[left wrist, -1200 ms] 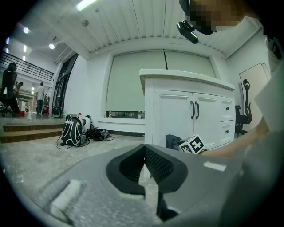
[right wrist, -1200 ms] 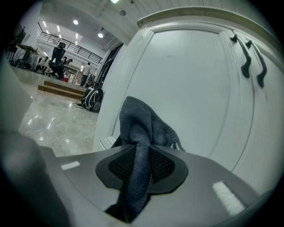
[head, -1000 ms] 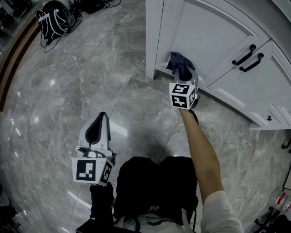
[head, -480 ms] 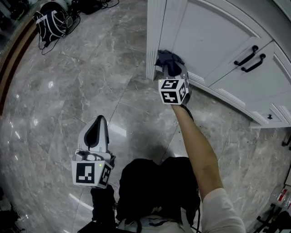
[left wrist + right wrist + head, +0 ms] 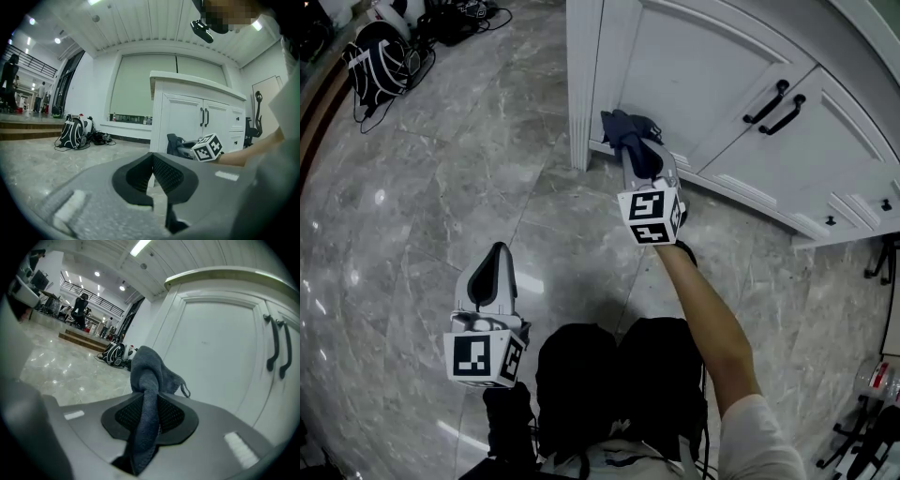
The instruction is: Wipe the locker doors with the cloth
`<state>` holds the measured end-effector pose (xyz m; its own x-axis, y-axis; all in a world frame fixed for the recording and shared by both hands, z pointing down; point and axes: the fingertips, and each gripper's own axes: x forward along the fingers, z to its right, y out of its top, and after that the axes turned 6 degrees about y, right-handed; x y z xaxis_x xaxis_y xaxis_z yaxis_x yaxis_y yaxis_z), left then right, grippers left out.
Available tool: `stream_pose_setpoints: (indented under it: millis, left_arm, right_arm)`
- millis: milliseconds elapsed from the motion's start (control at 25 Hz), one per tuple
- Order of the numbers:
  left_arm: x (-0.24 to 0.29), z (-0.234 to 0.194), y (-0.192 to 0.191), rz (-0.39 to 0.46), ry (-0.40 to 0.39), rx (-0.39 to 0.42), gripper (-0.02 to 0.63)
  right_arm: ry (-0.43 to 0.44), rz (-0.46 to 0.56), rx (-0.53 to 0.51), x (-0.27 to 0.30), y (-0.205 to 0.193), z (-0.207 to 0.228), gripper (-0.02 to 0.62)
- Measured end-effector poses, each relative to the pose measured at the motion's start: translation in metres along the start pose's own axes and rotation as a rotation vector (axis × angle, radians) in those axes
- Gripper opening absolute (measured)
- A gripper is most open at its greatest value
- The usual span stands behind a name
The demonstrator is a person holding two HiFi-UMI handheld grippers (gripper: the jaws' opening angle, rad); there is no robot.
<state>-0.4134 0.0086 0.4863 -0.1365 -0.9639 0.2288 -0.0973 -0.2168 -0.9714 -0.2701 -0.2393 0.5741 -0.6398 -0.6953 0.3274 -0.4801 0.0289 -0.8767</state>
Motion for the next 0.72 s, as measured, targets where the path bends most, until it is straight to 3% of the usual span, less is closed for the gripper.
stream_pose_setpoints:
  millis: [320,720]
  left_arm:
    - [0.013,0.049,0.008,0.003,-0.065,0.025,0.002]
    - [0.031,0.132,0.030,0.038,-0.153,0.038,0.002]
  right_arm:
    - [-0.053,0.104,-0.103,-0.113,0.038,0.057,0.083]
    - [-0.238,0.164,-0.091,-0.208,0.067,0.192,0.083]
